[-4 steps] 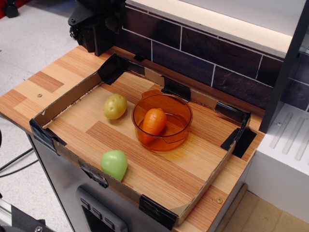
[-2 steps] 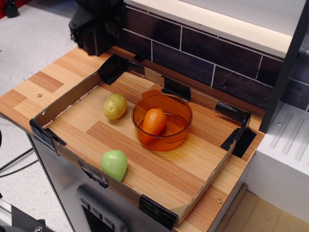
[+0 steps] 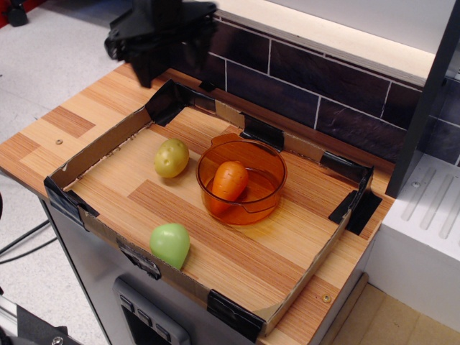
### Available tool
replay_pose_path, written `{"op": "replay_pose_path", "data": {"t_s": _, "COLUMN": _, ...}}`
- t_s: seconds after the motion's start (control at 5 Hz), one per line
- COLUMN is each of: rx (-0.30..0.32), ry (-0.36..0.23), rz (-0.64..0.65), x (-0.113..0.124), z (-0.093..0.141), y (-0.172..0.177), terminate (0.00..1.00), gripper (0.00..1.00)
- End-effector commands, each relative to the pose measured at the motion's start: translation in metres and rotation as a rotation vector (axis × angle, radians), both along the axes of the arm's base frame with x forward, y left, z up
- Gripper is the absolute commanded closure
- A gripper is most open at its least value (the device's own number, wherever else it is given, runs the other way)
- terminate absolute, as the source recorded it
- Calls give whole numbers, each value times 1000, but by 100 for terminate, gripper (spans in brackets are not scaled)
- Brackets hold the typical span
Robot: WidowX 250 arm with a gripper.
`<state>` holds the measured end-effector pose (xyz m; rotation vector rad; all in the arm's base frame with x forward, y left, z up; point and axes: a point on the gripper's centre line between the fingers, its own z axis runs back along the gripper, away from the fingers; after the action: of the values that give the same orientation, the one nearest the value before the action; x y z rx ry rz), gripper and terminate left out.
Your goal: Take carrot out of pot
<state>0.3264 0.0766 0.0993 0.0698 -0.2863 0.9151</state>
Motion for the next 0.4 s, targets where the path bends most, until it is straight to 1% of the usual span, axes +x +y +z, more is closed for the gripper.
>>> {"op": "replay_pose_path", "data": {"t_s": 0.0, "rx": 10, "ry": 84, "rz": -448, "x": -15, "z": 27, "y": -49, "terminate": 0, "gripper": 0}}
{"op": "replay_pose_path", "data": {"t_s": 0.2, "rx": -27, "ry": 196, "rz": -674, "x": -23, "z": 23, "y": -65, "terminate": 0, "gripper": 0}}
